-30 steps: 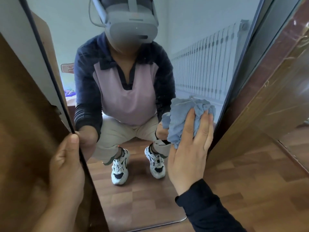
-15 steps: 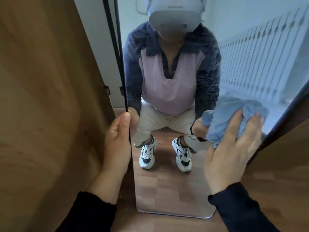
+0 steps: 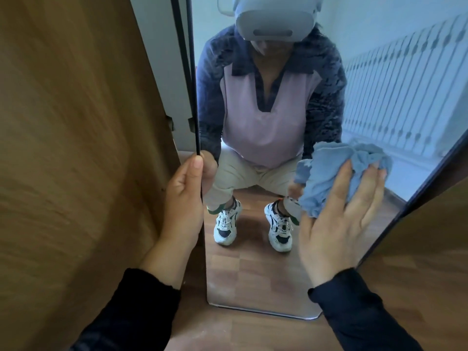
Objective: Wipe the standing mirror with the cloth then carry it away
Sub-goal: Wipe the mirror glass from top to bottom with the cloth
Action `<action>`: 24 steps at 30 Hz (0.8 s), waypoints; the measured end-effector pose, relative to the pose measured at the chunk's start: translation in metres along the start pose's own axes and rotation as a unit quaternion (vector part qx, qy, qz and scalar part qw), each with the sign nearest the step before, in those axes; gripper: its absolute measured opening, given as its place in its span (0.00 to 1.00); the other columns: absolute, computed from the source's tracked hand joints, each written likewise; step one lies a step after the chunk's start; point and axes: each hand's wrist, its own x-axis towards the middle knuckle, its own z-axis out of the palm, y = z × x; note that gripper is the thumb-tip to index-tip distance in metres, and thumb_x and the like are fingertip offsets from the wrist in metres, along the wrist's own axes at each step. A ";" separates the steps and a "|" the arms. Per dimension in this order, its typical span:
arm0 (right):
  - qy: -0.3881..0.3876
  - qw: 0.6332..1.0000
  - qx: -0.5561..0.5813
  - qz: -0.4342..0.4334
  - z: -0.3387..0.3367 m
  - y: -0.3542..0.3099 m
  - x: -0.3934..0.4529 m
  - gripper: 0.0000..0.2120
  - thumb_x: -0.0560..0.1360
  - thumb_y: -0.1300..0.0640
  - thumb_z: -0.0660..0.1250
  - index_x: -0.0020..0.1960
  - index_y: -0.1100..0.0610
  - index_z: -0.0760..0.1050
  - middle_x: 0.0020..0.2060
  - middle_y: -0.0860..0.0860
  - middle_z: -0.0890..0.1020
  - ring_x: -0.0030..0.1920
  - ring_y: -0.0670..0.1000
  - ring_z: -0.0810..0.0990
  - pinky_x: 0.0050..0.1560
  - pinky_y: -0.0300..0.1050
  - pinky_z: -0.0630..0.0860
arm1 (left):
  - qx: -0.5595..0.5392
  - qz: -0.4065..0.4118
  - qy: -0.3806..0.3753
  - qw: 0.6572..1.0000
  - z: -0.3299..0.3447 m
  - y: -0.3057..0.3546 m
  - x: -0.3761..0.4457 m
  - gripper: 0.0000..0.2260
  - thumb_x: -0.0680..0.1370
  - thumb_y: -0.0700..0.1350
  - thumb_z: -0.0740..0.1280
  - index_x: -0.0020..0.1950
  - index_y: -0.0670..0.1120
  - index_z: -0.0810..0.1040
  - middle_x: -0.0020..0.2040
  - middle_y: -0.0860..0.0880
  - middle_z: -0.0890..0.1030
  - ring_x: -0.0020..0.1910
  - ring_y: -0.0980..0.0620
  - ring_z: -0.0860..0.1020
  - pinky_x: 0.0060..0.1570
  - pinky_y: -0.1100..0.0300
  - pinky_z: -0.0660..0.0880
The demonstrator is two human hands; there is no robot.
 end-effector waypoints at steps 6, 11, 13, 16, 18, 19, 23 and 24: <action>-0.097 0.982 -0.032 -0.158 0.025 -0.019 -0.031 0.40 0.75 0.52 0.68 0.80 0.60 0.55 0.79 0.66 0.51 0.79 0.67 0.48 0.74 0.70 0.57 | -0.003 -0.012 -0.004 1.000 -0.001 -0.002 -0.001 0.15 0.84 0.49 0.59 0.42 0.61 0.79 0.38 0.71 0.81 0.44 0.75 0.79 0.42 0.78 0.72; -0.088 0.969 -0.010 -0.229 0.029 -0.011 -0.033 0.34 0.76 0.65 0.59 0.80 0.56 0.55 0.80 0.58 0.54 0.80 0.62 0.52 0.76 0.68 0.55 | 0.017 -0.018 -0.014 1.000 -0.001 -0.001 0.000 0.19 0.83 0.52 0.58 0.38 0.67 0.80 0.38 0.73 0.80 0.44 0.77 0.77 0.40 0.82 0.69; -0.062 0.980 0.001 -0.189 0.023 -0.015 -0.024 0.37 0.75 0.69 0.61 0.80 0.56 0.54 0.80 0.59 0.55 0.80 0.61 0.52 0.77 0.67 0.54 | 0.027 -0.015 -0.020 0.999 -0.002 -0.001 0.002 0.21 0.84 0.52 0.58 0.36 0.72 0.79 0.39 0.72 0.80 0.44 0.76 0.77 0.41 0.81 0.70; -0.033 0.994 0.009 -0.108 0.017 -0.044 -0.008 0.38 0.74 0.70 0.65 0.80 0.58 0.56 0.79 0.62 0.56 0.80 0.63 0.50 0.77 0.66 0.54 | 0.000 -0.011 -0.027 1.000 -0.003 -0.008 0.004 0.18 0.84 0.50 0.58 0.40 0.65 0.82 0.39 0.70 0.82 0.44 0.74 0.78 0.42 0.79 0.71; -0.045 0.992 0.018 -0.118 0.019 -0.065 -0.007 0.34 0.75 0.68 0.61 0.80 0.58 0.57 0.80 0.61 0.55 0.80 0.63 0.48 0.77 0.67 0.53 | -0.019 -0.015 -0.029 0.999 -0.004 -0.011 0.005 0.15 0.84 0.50 0.59 0.43 0.59 0.82 0.41 0.66 0.84 0.46 0.71 0.80 0.46 0.75 0.74; -0.062 0.987 0.023 -0.147 0.022 -0.073 -0.010 0.33 0.76 0.66 0.58 0.80 0.58 0.57 0.80 0.61 0.55 0.80 0.63 0.48 0.77 0.67 0.52 | -0.026 -0.020 -0.034 0.999 -0.005 -0.014 0.005 0.14 0.84 0.51 0.59 0.45 0.57 0.83 0.45 0.60 0.85 0.49 0.66 0.81 0.50 0.69 0.76; -0.164 0.940 -0.002 -0.300 0.034 -0.086 -0.038 0.31 0.77 0.60 0.52 0.80 0.58 0.57 0.81 0.57 0.53 0.81 0.60 0.48 0.77 0.67 0.53 | -0.049 -0.070 -0.042 0.995 -0.009 -0.015 0.005 0.13 0.82 0.56 0.60 0.51 0.54 0.83 0.50 0.51 0.86 0.53 0.52 0.84 0.51 0.57 0.80; -0.176 0.932 -0.009 -0.316 0.035 -0.084 -0.042 0.31 0.78 0.59 0.51 0.81 0.58 0.56 0.81 0.56 0.52 0.81 0.59 0.48 0.77 0.67 0.55 | -0.048 -0.085 -0.040 0.994 -0.010 -0.014 0.005 0.13 0.82 0.57 0.59 0.50 0.56 0.83 0.50 0.53 0.86 0.51 0.54 0.85 0.48 0.59 0.81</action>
